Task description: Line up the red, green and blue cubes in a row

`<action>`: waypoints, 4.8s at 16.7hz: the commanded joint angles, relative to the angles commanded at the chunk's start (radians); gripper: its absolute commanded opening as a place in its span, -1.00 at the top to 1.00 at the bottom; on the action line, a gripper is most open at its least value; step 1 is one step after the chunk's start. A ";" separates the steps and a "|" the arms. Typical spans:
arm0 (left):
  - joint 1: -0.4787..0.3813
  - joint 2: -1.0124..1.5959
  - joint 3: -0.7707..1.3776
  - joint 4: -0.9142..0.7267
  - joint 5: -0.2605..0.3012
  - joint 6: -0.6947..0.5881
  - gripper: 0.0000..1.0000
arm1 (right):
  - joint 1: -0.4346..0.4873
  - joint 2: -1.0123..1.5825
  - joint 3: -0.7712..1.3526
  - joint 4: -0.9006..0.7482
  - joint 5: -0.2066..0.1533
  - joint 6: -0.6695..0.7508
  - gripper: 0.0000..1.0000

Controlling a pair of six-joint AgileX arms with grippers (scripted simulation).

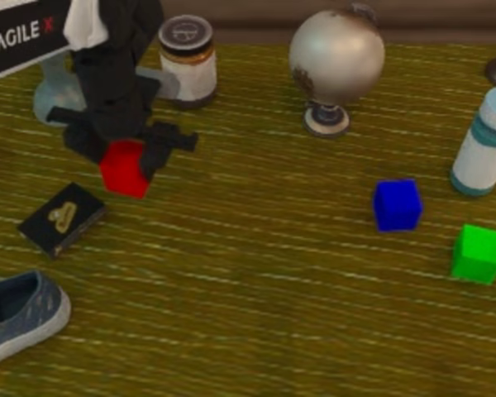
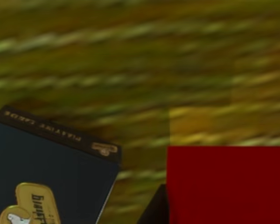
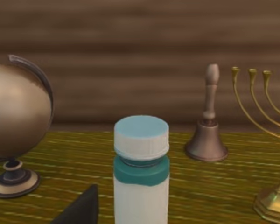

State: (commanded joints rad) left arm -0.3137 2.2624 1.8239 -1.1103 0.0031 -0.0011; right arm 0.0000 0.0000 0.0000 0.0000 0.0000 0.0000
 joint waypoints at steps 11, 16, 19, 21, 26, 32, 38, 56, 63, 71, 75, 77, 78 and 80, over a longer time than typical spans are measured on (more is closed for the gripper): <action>-0.232 -0.210 -0.273 0.051 -0.012 -0.486 1.00 | 0.000 0.000 0.000 0.000 0.000 0.000 -1.00; -0.306 -0.293 -0.366 0.076 -0.017 -0.617 1.00 | 0.000 0.000 0.000 0.000 0.000 0.000 -1.00; -0.302 -0.288 -0.363 0.074 -0.016 -0.614 1.00 | 0.000 0.000 0.000 0.000 0.000 0.000 -1.00; -0.303 -0.283 -0.375 0.091 -0.017 -0.612 1.00 | 0.000 0.000 0.000 0.000 0.000 0.000 -1.00; -0.304 -0.220 -0.476 0.266 -0.017 -0.614 1.00 | 0.000 0.000 0.000 0.000 0.000 0.000 -1.00; -0.305 -0.192 -0.516 0.327 -0.016 -0.615 1.00 | 0.000 0.000 0.000 0.000 0.000 0.000 -1.00; -0.305 -0.192 -0.516 0.327 -0.016 -0.615 0.10 | 0.000 0.000 0.000 0.000 0.000 0.000 -1.00; -0.305 -0.199 -0.503 0.310 -0.017 -0.614 -1.00 | 0.000 0.000 0.000 0.000 0.000 0.000 -1.00; -0.289 -0.297 -0.382 0.086 -0.017 -0.621 -1.00 | 0.000 0.000 0.000 0.000 0.000 0.000 -1.00; -0.265 -0.359 -0.433 0.120 -0.020 -0.616 -1.00 | 0.008 0.056 0.052 -0.037 -0.002 -0.043 -1.00; -0.167 -0.589 -0.618 0.244 -0.027 -0.594 -1.00 | 0.028 0.265 0.223 -0.160 -0.001 -0.185 -1.00; -0.103 -0.757 -0.744 0.324 -0.030 -0.571 -1.00 | 0.041 0.424 0.335 -0.243 0.000 -0.279 -1.00; -0.069 -0.850 -0.815 0.367 -0.032 -0.555 -1.00 | 0.049 0.516 0.394 -0.288 0.001 -0.330 -1.00; 0.000 -1.047 -0.966 0.456 -0.033 -0.512 -1.00 | 0.064 0.717 0.518 -0.384 0.001 -0.436 -1.00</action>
State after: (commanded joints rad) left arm -0.3137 1.2158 0.8578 -0.6540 -0.0304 -0.5135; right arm 0.0639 0.7172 0.5176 -0.3842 0.0013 -0.4362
